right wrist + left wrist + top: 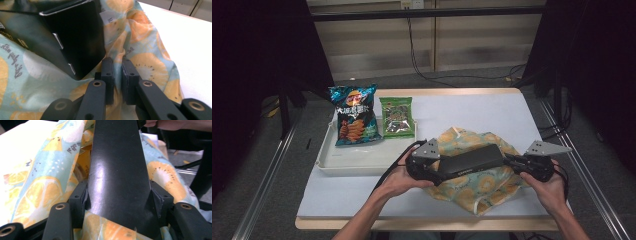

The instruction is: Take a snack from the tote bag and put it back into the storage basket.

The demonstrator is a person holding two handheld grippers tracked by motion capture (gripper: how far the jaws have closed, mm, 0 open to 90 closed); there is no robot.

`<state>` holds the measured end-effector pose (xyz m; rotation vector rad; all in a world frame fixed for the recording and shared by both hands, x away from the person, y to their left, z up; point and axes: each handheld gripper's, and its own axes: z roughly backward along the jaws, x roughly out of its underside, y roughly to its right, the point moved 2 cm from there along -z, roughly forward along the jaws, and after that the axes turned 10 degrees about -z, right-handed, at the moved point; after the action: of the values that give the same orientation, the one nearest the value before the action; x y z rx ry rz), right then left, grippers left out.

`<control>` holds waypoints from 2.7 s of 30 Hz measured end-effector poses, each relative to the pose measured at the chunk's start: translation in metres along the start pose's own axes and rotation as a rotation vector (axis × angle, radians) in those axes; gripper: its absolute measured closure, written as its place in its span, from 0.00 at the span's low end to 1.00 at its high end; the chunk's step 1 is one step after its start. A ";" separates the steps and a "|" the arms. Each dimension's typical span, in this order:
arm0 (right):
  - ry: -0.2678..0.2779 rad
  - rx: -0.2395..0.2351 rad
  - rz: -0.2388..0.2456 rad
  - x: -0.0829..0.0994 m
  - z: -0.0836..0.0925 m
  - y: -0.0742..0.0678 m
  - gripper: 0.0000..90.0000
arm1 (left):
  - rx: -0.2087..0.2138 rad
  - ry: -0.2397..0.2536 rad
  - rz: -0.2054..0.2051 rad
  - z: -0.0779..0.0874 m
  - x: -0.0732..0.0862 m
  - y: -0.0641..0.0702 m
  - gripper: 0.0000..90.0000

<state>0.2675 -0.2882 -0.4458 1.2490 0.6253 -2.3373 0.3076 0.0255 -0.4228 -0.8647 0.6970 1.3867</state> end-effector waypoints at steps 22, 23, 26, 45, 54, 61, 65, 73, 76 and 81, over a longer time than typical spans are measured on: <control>0.039 -0.127 0.053 -0.004 0.037 -0.009 0.43 | 0.035 0.034 0.004 0.004 0.003 -0.003 0.48; 0.042 -0.131 0.059 -0.005 0.039 -0.011 0.40 | 0.037 0.027 -0.005 0.004 0.003 -0.002 0.48; 0.050 -0.164 0.089 -0.012 0.036 -0.016 0.34 | 0.049 0.037 -0.025 0.003 0.002 -0.001 0.48; -0.020 -0.308 0.185 -0.027 0.005 -0.033 0.22 | 0.108 0.025 -0.050 -0.005 -0.002 0.002 0.48; -0.054 -0.317 0.229 -0.024 -0.003 -0.039 0.22 | 0.126 0.019 -0.057 -0.007 0.000 0.002 0.48; -0.083 -0.366 0.223 -0.020 -0.001 -0.035 0.32 | 0.129 0.000 -0.026 -0.010 0.005 0.001 0.44; -0.093 -0.402 0.226 -0.020 0.003 -0.035 0.39 | 0.130 -0.001 -0.016 -0.009 0.007 -0.001 0.40; -0.126 -0.459 0.225 -0.019 0.004 -0.039 0.48 | 0.107 -0.017 0.018 -0.009 0.012 -0.004 0.32; -0.128 -0.448 0.226 -0.019 0.005 -0.039 0.49 | 0.091 -0.003 0.038 -0.008 0.012 -0.006 0.26; -0.102 -0.427 0.228 -0.023 0.014 -0.037 0.49 | 0.043 -0.015 0.044 0.003 0.013 -0.007 0.19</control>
<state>0.2493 -0.2624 -0.4121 0.9451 0.8442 -1.9357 0.3158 0.0348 -0.4318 -0.8090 0.7358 1.4116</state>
